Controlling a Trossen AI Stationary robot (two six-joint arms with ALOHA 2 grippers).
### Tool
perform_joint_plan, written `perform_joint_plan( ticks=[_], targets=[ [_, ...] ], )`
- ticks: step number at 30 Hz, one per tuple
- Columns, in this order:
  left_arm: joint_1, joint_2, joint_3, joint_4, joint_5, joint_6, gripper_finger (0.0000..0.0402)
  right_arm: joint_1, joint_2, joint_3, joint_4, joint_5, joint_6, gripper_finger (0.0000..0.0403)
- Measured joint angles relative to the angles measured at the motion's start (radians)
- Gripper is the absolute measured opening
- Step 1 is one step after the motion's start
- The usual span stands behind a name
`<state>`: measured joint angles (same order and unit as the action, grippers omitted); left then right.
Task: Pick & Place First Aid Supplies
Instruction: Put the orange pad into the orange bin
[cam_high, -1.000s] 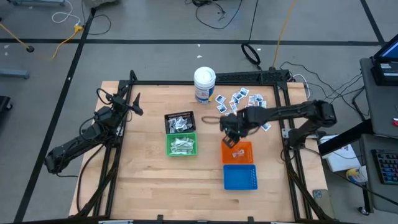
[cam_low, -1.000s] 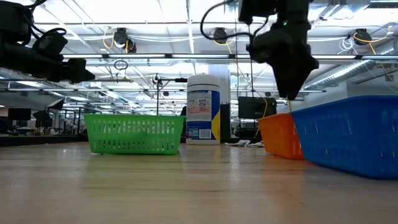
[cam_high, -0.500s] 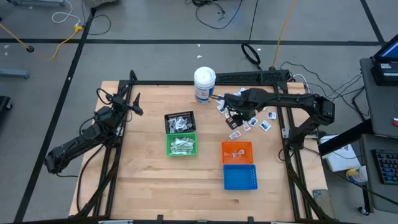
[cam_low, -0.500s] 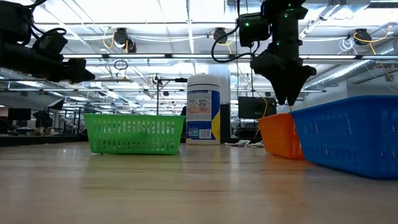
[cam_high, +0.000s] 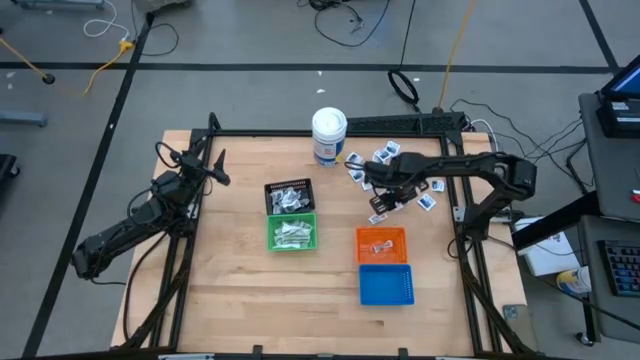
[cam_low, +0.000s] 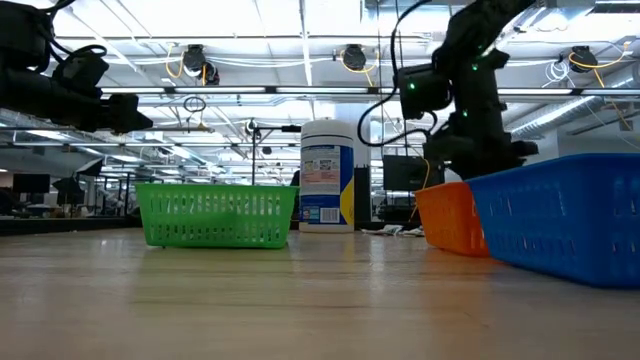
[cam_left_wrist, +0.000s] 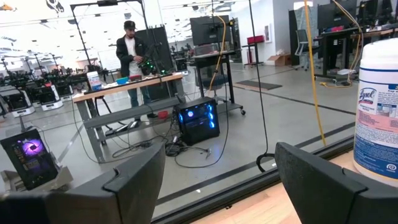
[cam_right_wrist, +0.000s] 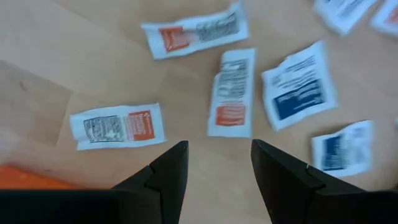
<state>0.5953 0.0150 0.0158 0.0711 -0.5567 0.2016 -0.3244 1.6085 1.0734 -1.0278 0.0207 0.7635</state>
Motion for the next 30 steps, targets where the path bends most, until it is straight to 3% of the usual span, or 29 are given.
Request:
perform_joint_plan(
  ticks=[8,21,25,30],
  targets=[
    [0.000,0.000,0.000,0.000,0.000,0.000,0.0306,-0.009,-0.002,-0.106,0.141,-0.043,0.039,0.0169],
    [0.000,0.000,0.000,0.000,0.000,0.000,0.0306,-0.064,-0.002,-0.168,0.201,-0.056,0.061,0.0166],
    [0.000,0.000,0.000,0.000,0.000,0.000,0.0306,-0.071,0.027,-0.172,0.213,-0.101,0.064,0.0137],
    [0.000,0.000,0.000,0.000,0.000,0.000,0.0305,-0.070,0.065,-0.173,0.228,-0.149,0.063,0.0068]
  ],
)
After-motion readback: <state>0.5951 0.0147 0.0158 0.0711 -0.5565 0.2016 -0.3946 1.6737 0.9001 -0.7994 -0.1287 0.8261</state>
